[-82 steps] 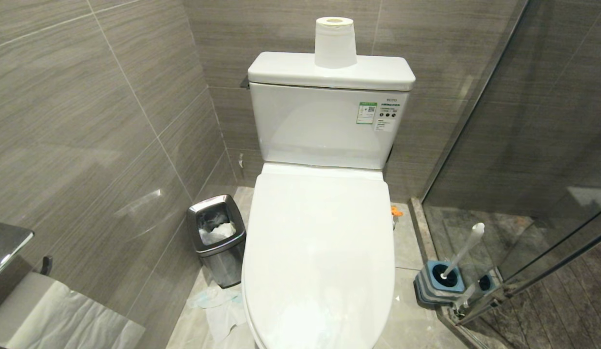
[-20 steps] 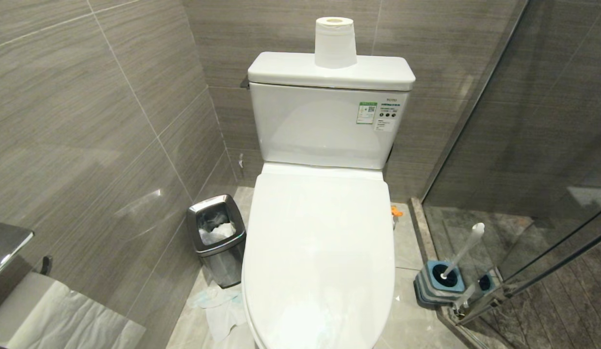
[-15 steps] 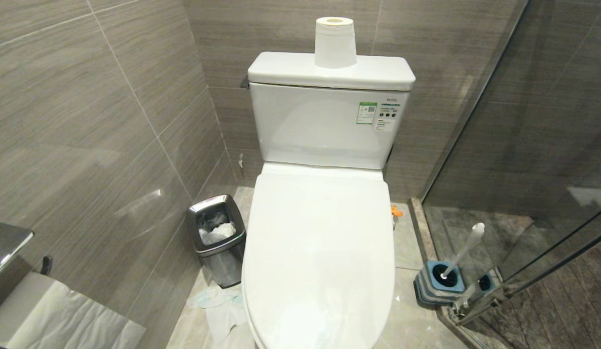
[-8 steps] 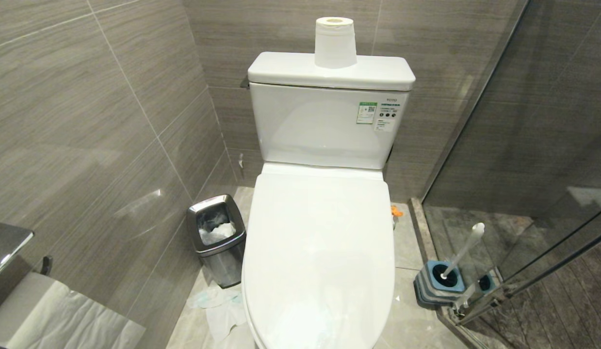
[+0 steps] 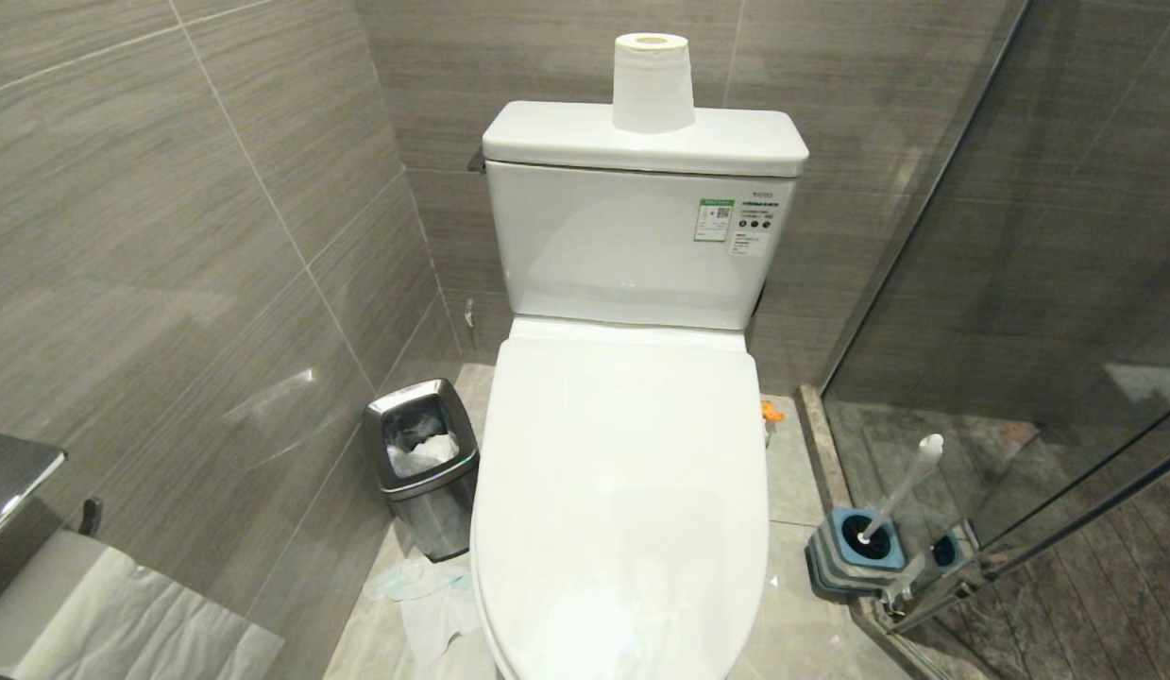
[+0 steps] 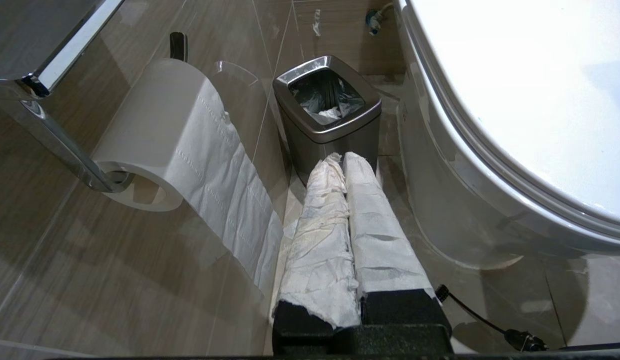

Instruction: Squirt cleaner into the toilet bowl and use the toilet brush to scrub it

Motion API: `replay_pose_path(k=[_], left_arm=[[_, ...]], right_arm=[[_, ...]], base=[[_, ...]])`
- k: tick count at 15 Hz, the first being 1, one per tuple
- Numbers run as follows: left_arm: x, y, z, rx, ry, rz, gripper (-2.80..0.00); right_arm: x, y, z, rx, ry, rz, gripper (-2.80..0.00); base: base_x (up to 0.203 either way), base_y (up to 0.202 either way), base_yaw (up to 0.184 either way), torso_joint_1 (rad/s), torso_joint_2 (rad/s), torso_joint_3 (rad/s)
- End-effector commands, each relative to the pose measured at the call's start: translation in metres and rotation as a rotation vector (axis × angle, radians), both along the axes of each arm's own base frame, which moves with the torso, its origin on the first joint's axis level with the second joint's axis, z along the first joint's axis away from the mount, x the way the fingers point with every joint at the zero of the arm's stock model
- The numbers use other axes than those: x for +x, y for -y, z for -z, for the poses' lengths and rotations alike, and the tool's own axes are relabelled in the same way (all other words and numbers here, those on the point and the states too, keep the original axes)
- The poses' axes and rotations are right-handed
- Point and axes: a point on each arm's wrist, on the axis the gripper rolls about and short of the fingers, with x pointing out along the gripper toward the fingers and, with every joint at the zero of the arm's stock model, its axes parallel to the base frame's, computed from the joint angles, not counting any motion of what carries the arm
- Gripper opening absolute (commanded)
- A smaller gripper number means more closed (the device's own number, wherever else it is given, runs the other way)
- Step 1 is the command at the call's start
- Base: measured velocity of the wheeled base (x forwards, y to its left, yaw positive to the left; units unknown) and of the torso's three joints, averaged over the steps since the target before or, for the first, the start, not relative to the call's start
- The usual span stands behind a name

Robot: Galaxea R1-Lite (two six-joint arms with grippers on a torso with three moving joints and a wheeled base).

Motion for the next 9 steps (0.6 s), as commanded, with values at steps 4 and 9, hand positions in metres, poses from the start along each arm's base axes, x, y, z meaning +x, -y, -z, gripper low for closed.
replay_pose_path(k=[4, 9], left_arm=[[0.0000, 0.0000, -0.0001, 0.001, 0.001, 0.000, -2.80], [0.0000, 0.0000, 0.0000, 0.001, 0.000, 0.000, -2.80]], right_arm=[[0.0001, 0.0000, 0.0004, 0.000, -0.002, -0.001, -2.80], [0.0001, 0.0000, 0.0005, 0.000, -0.002, -0.001, -2.80]], base=[[0.000, 0.000, 0.000, 0.000, 0.00, 0.000], [0.000, 0.000, 0.000, 0.000, 0.00, 0.000]])
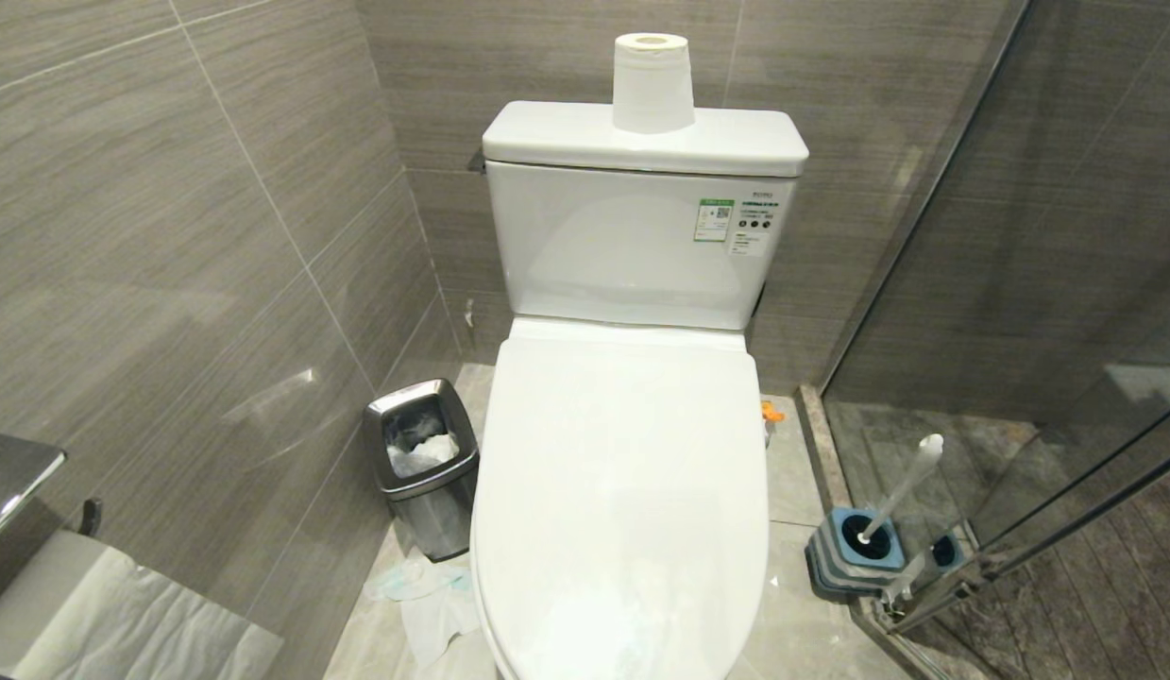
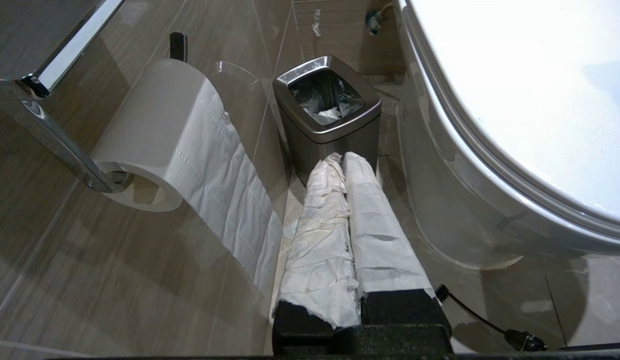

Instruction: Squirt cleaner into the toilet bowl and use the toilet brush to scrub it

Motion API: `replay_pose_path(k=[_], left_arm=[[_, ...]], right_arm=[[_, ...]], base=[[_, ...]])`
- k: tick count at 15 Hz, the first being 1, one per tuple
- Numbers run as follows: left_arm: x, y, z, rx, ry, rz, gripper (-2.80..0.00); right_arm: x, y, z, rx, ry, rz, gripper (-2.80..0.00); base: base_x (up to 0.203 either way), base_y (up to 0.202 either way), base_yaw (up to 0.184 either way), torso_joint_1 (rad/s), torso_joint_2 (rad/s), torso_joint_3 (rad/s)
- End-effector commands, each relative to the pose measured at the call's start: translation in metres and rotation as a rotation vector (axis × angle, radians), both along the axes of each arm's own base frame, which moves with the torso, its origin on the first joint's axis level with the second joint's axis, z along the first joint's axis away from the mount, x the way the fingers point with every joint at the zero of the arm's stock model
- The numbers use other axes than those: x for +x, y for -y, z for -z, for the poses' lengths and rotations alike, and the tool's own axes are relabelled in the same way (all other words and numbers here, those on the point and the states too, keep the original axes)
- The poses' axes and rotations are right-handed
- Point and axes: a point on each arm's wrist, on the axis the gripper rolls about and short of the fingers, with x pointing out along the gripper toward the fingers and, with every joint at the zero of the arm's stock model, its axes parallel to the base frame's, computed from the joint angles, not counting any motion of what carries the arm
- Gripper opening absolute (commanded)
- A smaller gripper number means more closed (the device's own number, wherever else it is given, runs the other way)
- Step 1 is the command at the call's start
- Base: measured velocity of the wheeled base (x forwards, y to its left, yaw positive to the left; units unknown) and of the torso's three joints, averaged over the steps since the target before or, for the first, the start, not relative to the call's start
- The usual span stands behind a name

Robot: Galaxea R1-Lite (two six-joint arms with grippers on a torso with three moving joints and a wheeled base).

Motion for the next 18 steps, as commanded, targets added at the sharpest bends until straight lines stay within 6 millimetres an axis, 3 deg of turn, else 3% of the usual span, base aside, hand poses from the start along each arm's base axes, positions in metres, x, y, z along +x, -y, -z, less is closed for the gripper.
replay_pose_path(k=[1, 18], left_arm=[[0.0000, 0.0000, 0.0000, 0.000, 0.000, 0.000, -2.80], [0.0000, 0.0000, 0.0000, 0.000, 0.000, 0.000, -2.80]], right_arm=[[0.0000, 0.0000, 0.0000, -0.001, 0.000, -0.001, -2.80], [0.0001, 0.0001, 0.0004, 0.013, -0.002, 0.003, -2.80]], base=[[0.000, 0.000, 0.000, 0.000, 0.00, 0.000], [0.000, 0.000, 0.000, 0.000, 0.00, 0.000]])
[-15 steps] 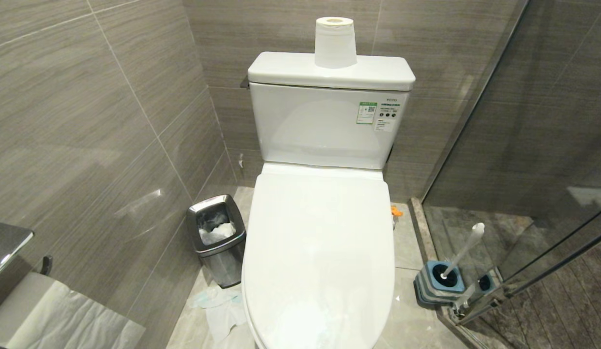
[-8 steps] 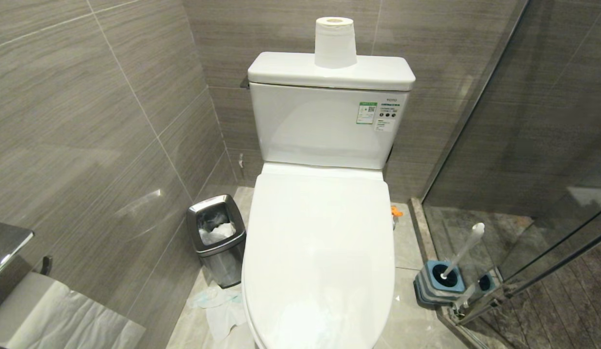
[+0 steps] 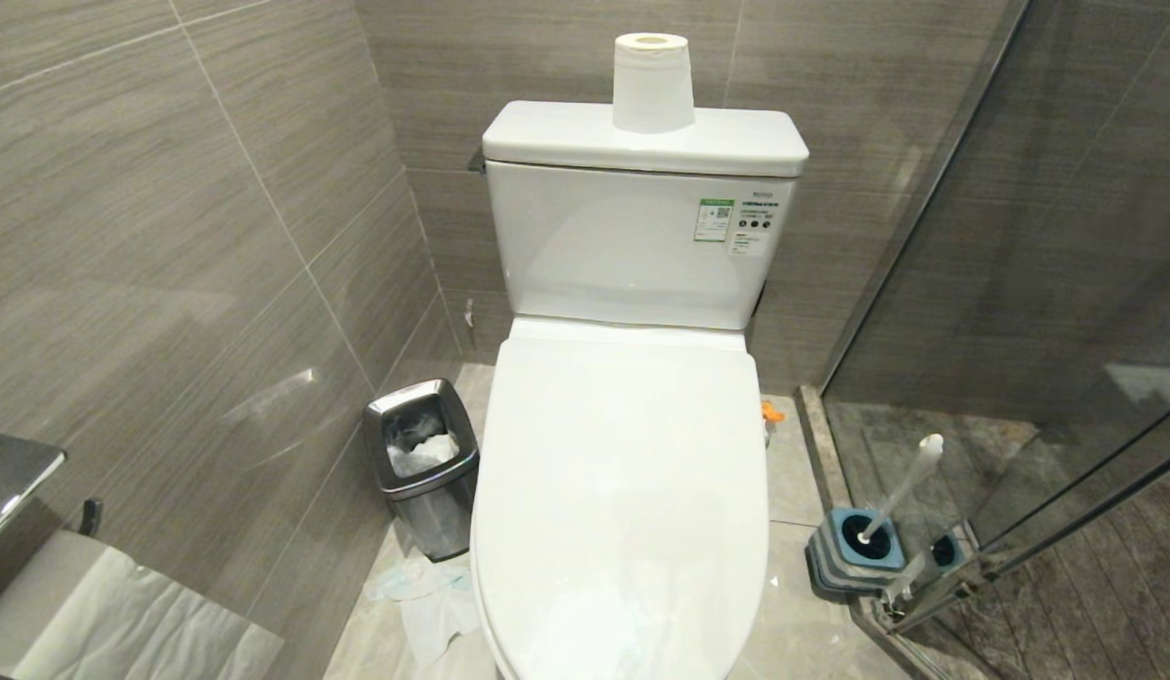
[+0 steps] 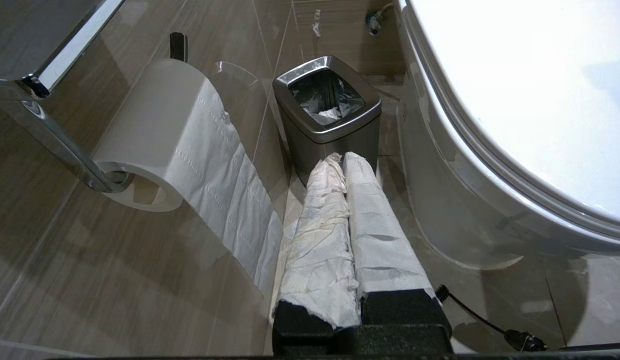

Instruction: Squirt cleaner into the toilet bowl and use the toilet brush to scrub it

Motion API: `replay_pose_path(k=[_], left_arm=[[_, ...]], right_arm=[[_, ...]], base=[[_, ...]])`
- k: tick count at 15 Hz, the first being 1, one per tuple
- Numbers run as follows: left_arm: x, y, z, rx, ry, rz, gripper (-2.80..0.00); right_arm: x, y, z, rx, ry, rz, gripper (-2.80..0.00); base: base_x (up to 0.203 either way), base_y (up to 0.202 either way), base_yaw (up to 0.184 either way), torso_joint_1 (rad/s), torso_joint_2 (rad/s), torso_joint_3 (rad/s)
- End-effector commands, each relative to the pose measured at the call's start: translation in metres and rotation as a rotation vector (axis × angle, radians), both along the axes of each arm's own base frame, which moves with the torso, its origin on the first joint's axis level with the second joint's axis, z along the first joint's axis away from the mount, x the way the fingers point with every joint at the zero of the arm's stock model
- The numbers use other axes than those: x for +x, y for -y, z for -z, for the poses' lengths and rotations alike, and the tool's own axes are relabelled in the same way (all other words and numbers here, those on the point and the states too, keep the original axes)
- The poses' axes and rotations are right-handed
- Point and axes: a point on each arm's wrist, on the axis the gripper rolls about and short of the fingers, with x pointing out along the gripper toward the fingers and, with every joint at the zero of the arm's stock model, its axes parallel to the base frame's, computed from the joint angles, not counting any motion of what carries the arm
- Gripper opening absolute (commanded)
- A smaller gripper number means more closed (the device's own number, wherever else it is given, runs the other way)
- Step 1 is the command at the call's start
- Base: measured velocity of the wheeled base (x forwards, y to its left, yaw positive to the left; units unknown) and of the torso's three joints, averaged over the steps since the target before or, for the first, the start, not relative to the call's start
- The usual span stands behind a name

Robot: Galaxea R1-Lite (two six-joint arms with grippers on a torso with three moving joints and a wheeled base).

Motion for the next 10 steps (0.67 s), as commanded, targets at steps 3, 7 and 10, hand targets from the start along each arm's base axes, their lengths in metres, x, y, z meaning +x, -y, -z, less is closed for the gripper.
replay_pose_path(k=[3, 7, 10], left_arm=[[0.0000, 0.0000, 0.0000, 0.000, 0.000, 0.000, -2.80], [0.0000, 0.0000, 0.0000, 0.000, 0.000, 0.000, -2.80], [0.0000, 0.0000, -0.0001, 0.000, 0.002, 0.000, -2.80]], right_arm=[[0.0001, 0.0001, 0.0002, 0.012, -0.001, 0.004, -2.80], [0.0001, 0.0005, 0.0000, 0.062, 0.001, 0.024, -2.80], [0.0001, 0.0006, -0.0001, 0.062, 0.002, 0.027, -2.80]], base=[[0.000, 0.000, 0.000, 0.000, 0.00, 0.000], [0.000, 0.000, 0.000, 0.000, 0.00, 0.000], [0.000, 0.000, 0.000, 0.000, 0.00, 0.000]])
